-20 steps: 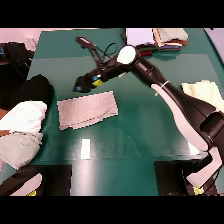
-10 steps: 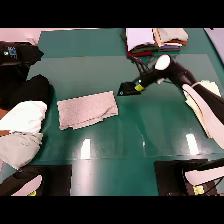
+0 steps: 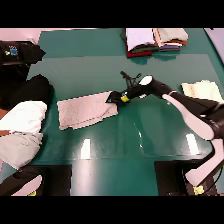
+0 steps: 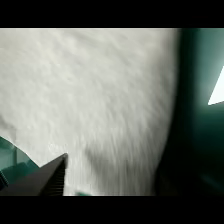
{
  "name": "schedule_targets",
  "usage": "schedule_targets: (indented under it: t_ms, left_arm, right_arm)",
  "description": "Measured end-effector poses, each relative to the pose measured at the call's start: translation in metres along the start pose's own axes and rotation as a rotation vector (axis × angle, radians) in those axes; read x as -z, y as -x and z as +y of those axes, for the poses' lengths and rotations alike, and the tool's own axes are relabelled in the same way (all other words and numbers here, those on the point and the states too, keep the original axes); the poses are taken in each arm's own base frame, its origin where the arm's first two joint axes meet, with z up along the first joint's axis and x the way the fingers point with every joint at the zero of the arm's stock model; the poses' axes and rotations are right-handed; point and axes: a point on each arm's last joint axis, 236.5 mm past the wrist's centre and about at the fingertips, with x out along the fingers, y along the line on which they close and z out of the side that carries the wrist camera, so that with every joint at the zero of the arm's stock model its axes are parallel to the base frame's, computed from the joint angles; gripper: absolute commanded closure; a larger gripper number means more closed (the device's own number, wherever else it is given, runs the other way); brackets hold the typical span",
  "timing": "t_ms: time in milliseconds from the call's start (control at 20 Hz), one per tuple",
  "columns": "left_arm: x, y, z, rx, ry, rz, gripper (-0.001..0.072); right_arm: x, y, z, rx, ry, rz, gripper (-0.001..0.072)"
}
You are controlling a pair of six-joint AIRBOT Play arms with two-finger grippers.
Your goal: Fold the shirts.
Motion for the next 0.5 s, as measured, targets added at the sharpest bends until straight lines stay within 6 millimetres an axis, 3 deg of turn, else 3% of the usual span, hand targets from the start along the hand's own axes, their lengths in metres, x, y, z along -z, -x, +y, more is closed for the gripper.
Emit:
schedule_targets:
  t_ms: [200,350,500]
  left_arm:
    - [0.005,0.000,-0.005,0.022,0.013,0.019,0.0686]
    - [0.007,-0.001,-0.013,0.055,0.034,0.026,0.0686]
    - [0.012,-0.004,-0.026,0.101,0.050,0.039,0.0687]
  right_arm:
    - [-0.005,-0.031,0.020,-0.034,0.059,0.035,0.0699]
    - [-0.022,-0.024,0.037,-0.070,0.099,0.027,0.0700]
    - [-0.052,0.012,0.041,-0.069,0.142,-0.029,0.0699]
